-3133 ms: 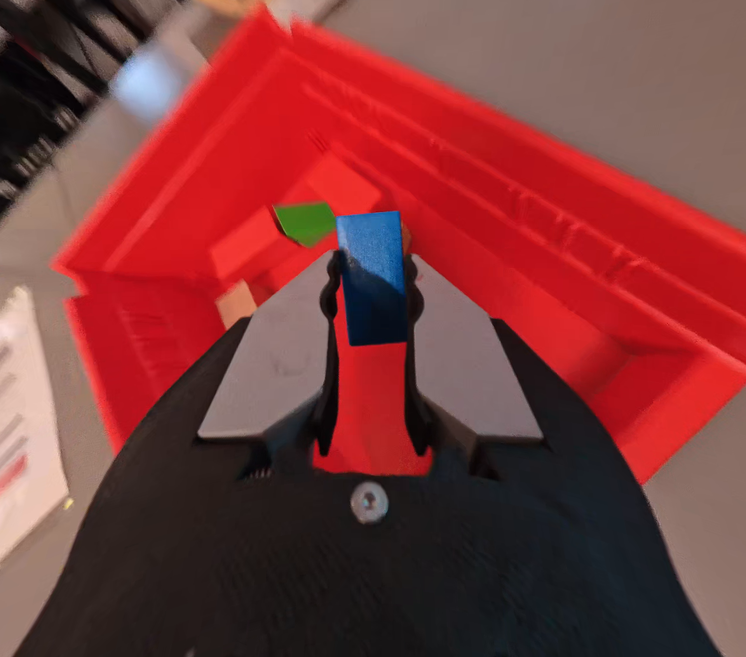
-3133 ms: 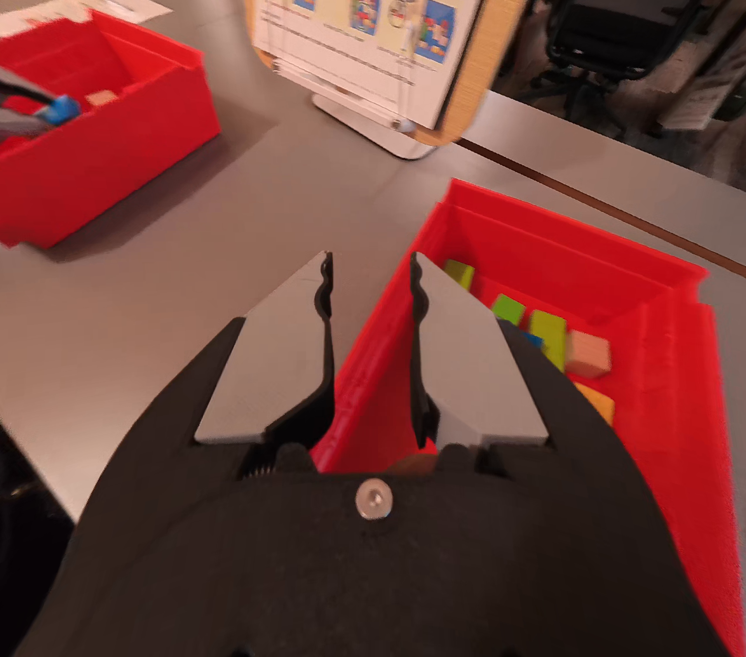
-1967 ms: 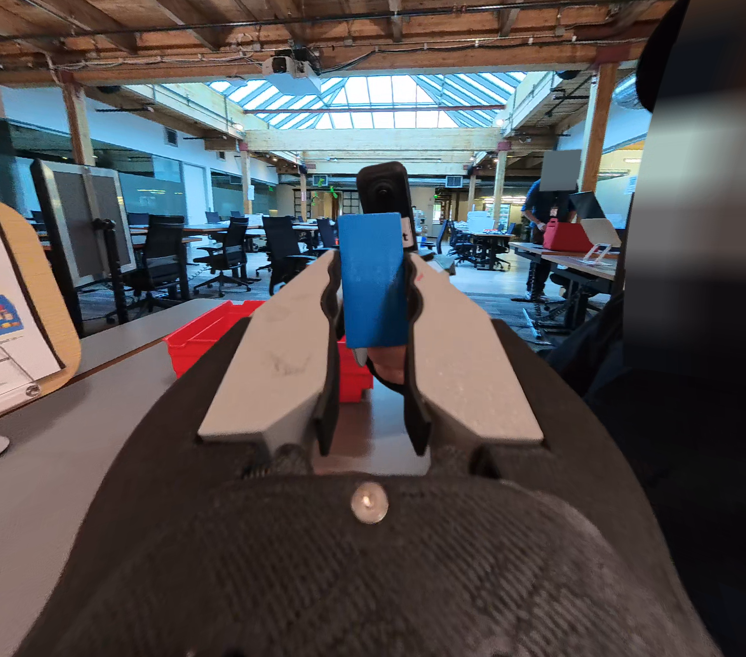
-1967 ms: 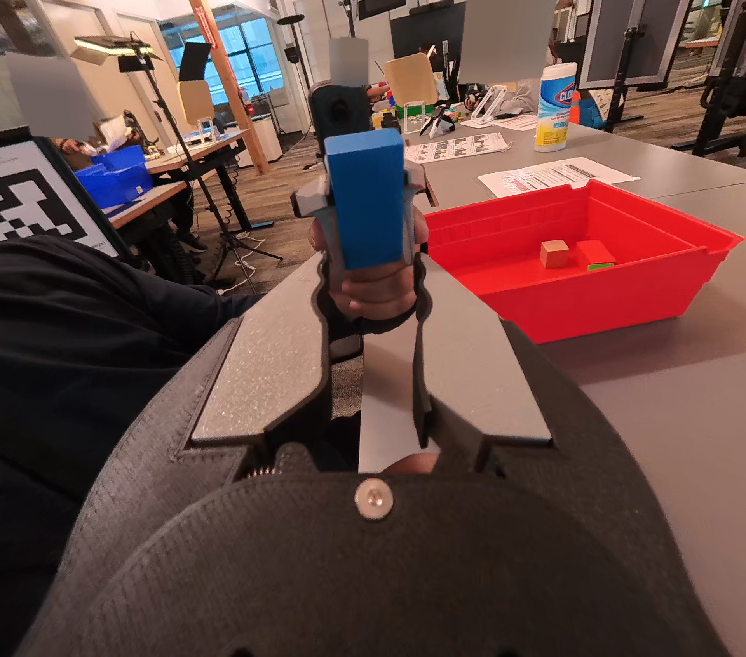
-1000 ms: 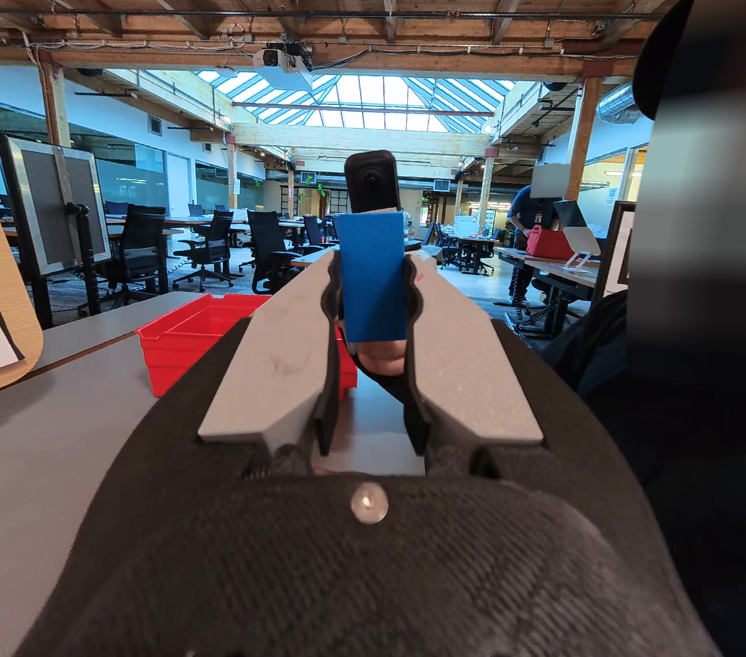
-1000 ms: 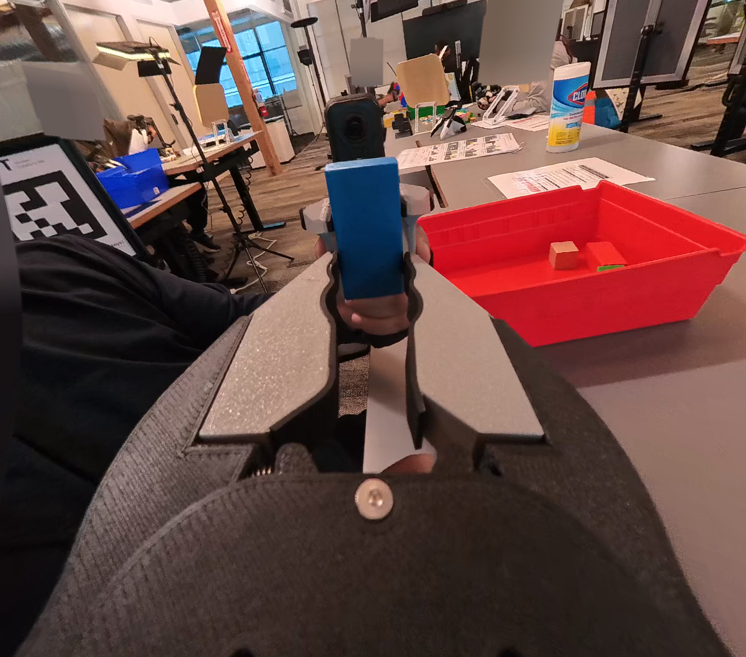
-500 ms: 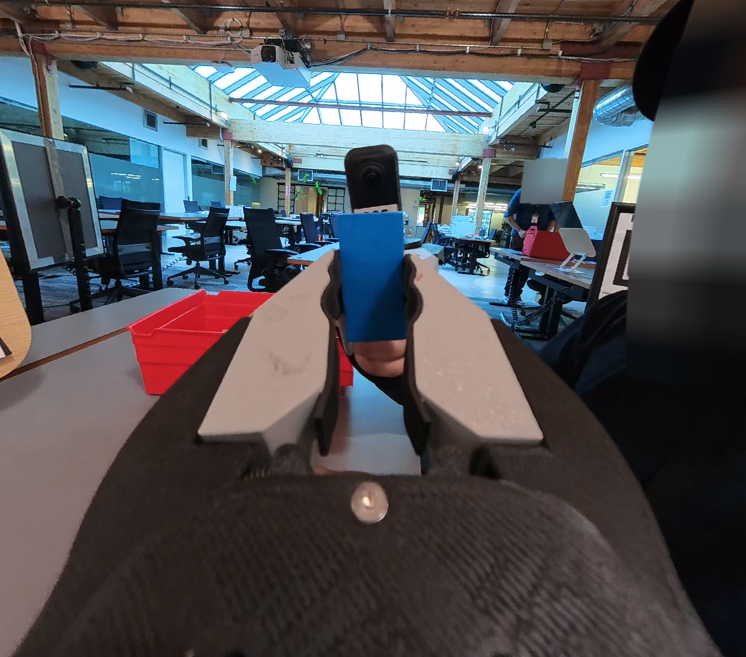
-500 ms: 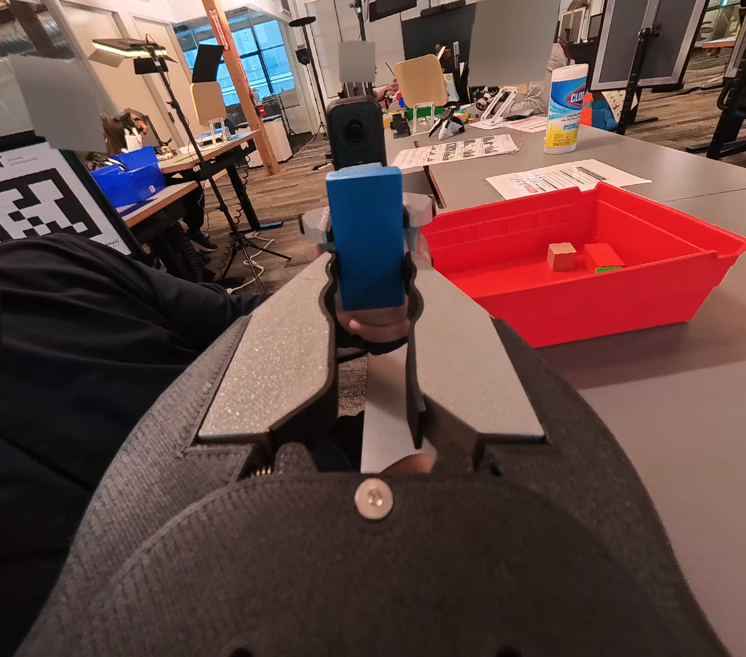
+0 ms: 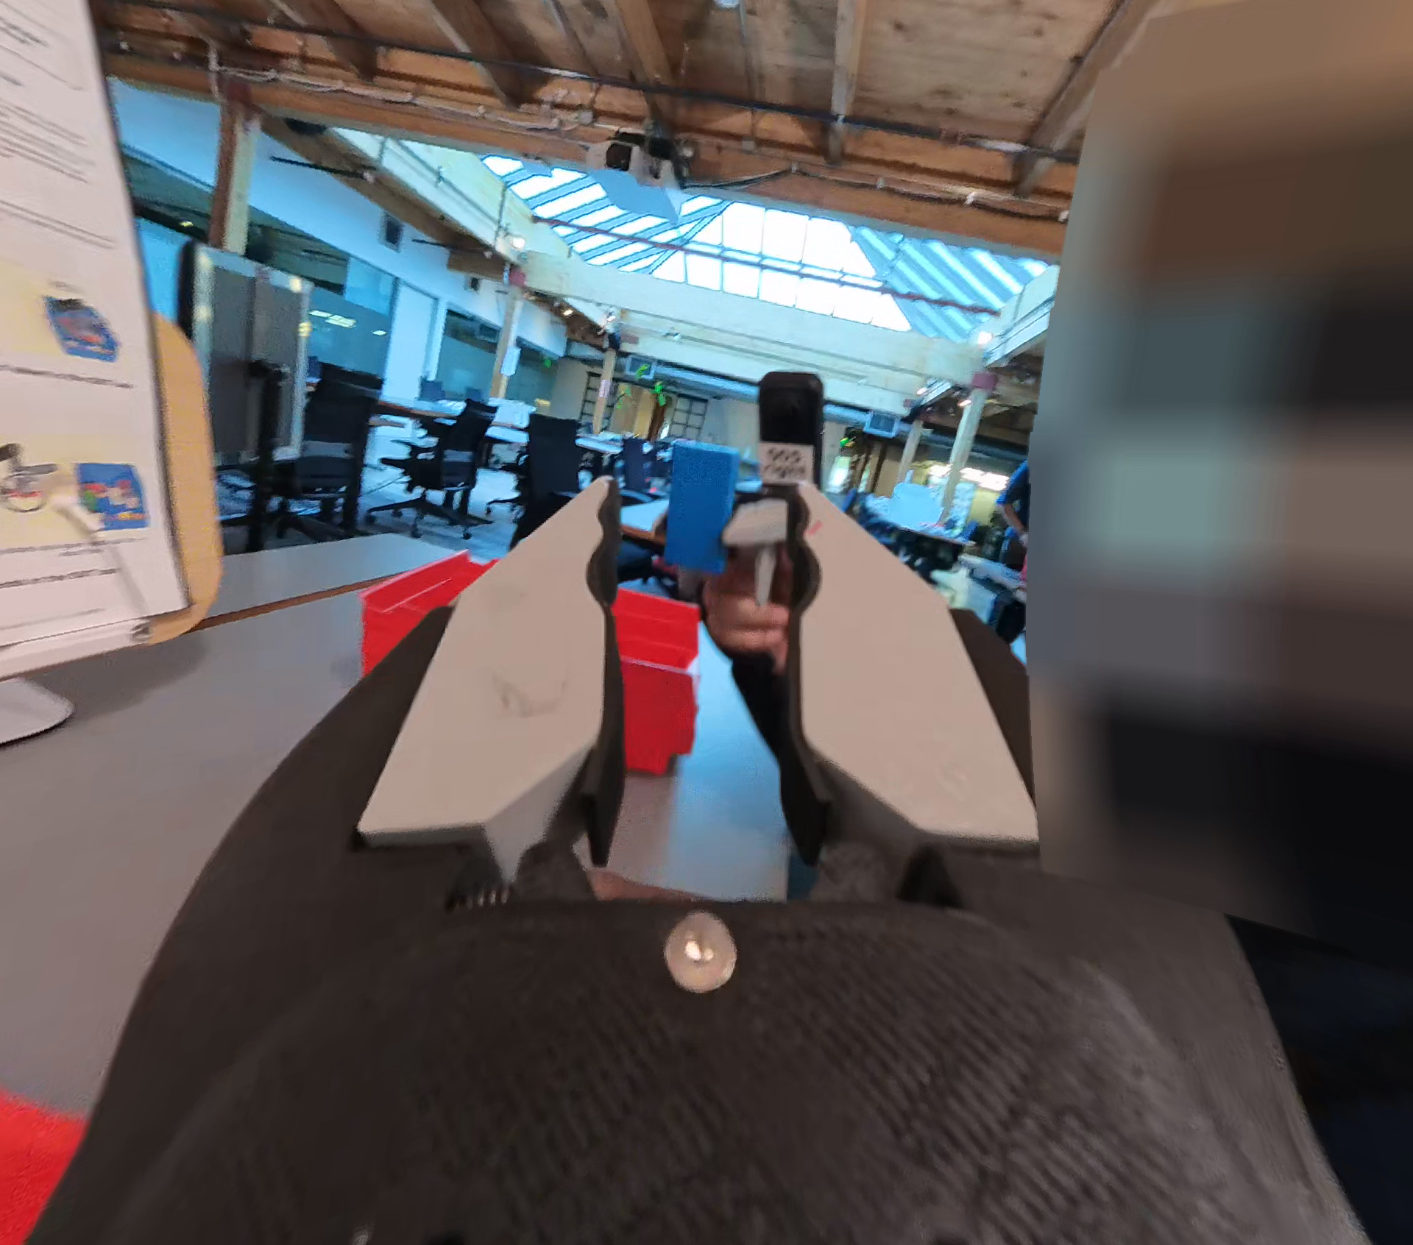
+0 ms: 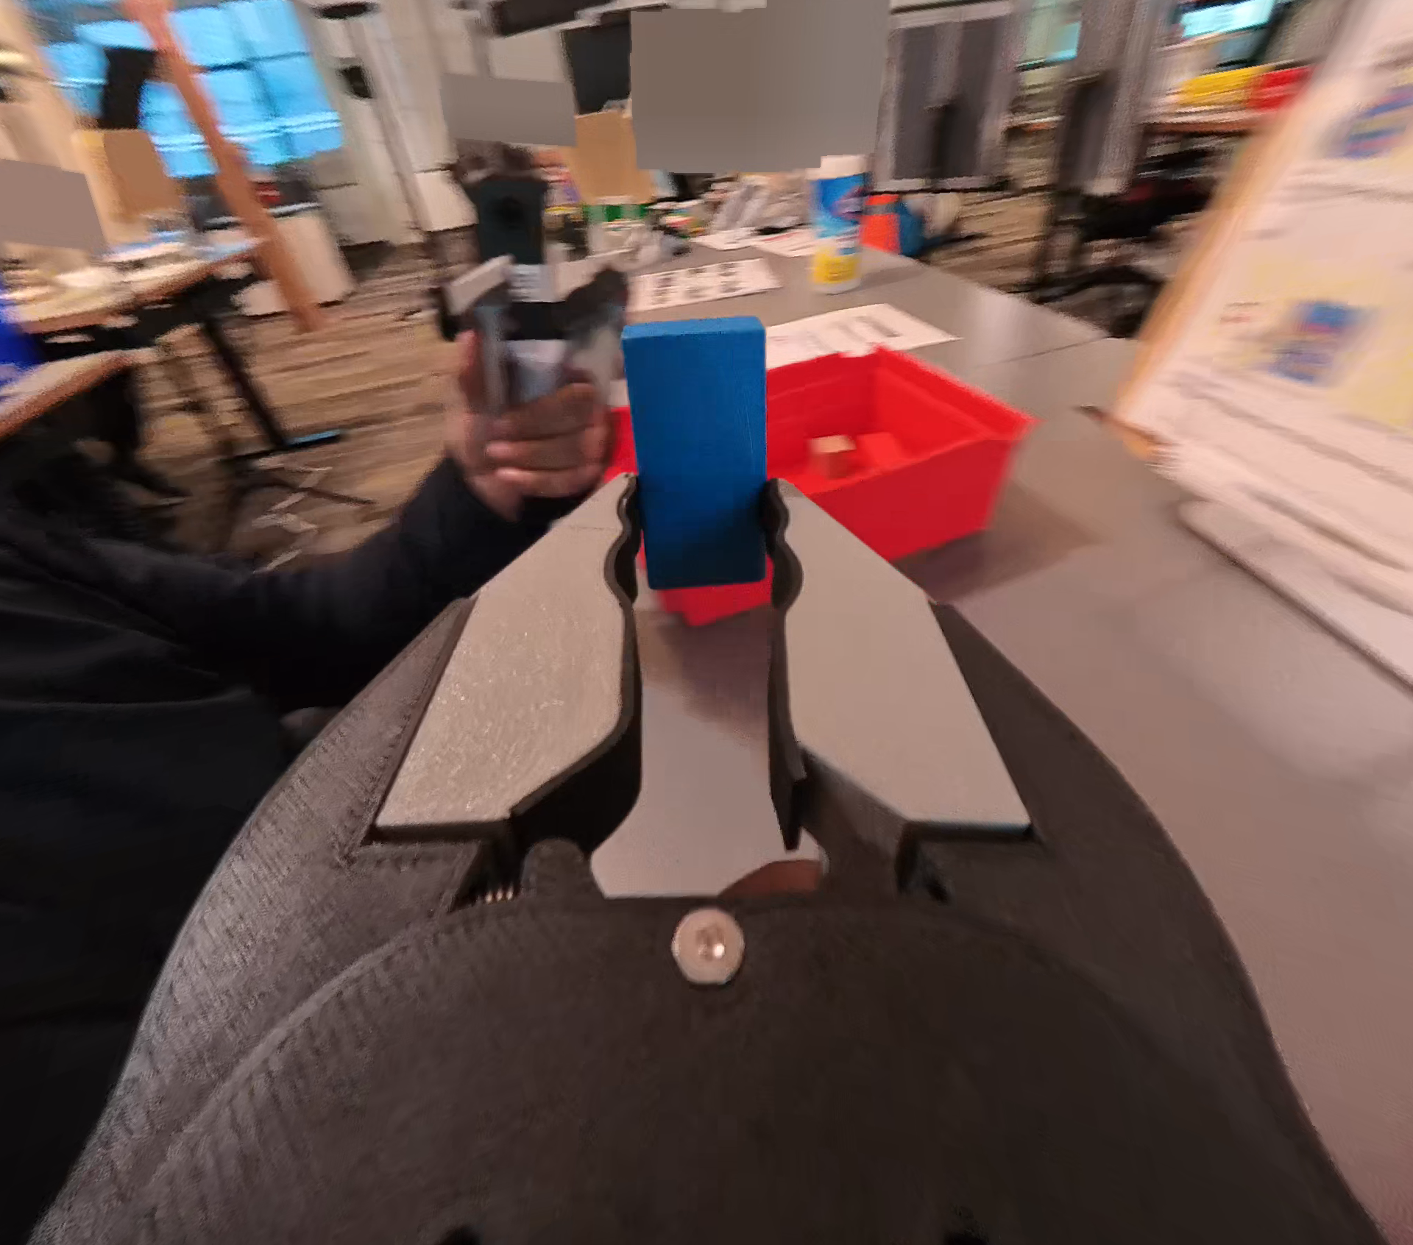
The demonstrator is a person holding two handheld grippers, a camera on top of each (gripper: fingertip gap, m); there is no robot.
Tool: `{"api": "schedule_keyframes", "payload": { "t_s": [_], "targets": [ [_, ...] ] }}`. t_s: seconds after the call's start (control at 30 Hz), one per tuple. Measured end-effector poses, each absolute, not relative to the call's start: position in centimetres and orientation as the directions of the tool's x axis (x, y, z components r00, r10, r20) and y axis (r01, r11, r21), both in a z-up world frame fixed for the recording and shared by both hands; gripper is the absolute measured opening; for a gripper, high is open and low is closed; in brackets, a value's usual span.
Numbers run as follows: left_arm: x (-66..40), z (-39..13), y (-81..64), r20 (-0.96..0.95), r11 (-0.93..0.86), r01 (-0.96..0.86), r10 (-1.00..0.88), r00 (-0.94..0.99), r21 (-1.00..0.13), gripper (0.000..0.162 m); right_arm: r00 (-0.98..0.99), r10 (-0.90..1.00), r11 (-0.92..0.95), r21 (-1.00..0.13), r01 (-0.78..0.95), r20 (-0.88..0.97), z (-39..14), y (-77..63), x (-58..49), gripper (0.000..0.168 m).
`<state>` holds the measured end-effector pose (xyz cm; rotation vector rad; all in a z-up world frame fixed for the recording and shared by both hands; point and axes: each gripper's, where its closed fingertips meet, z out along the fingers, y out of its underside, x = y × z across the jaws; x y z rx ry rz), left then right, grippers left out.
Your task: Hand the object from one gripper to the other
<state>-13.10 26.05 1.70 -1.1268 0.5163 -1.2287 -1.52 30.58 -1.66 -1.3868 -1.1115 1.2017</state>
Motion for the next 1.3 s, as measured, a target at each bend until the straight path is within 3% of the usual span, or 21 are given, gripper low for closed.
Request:
{"api": "schedule_keyframes", "payload": {
  "t_s": [0.03, 0.13, 0.23, 0.47, 0.7, 1.3],
  "targets": [
    [-13.5, 1.4, 26.3, 0.232, -0.058, 0.440, -0.906, 0.353, -0.896, 0.038, 0.212, 0.972, -0.113, -0.992, 0.055, -0.099, -1.4, 32.8, 0.8, 0.030],
    [-13.7, 0.0, 27.2, 0.163, -0.014, 0.302, -0.866, 0.473, -0.953, 0.036, 0.600, 0.800, -0.125, -0.974, 0.191, 0.015, -2.9, 41.2, 10.2, 0.030],
    [-12.9, -0.7, 27.0, 0.107, -0.001, 0.209, -0.864, 0.493, -0.978, 0.037, 0.777, 0.627, -0.322, -0.889, 0.326, 0.058, -7.5, 46.5, 18.9, 0.030],
    [-11.3, -1.4, 26.9, 0.008, 0.064, 0.115, -0.843, 0.537, -0.991, 0.035, 0.806, 0.576, -0.667, -0.493, 0.559, 0.136, -20.3, 46.6, 26.3, 0.030],
    [-11.4, -1.5, 26.8, 0.008, 0.060, 0.109, -0.843, 0.538, -0.992, 0.035, 0.835, 0.535, -0.787, -0.281, 0.549, 0.130, -25.3, 46.7, 27.6, 0.030],
    [-11.5, -1.7, 26.6, 0.017, 0.044, 0.106, -0.855, 0.518, -0.993, 0.033, 0.886, 0.461, -0.856, -0.240, 0.457, 0.046, -26.0, 48.4, 27.5, 0.030]
  ]
}}
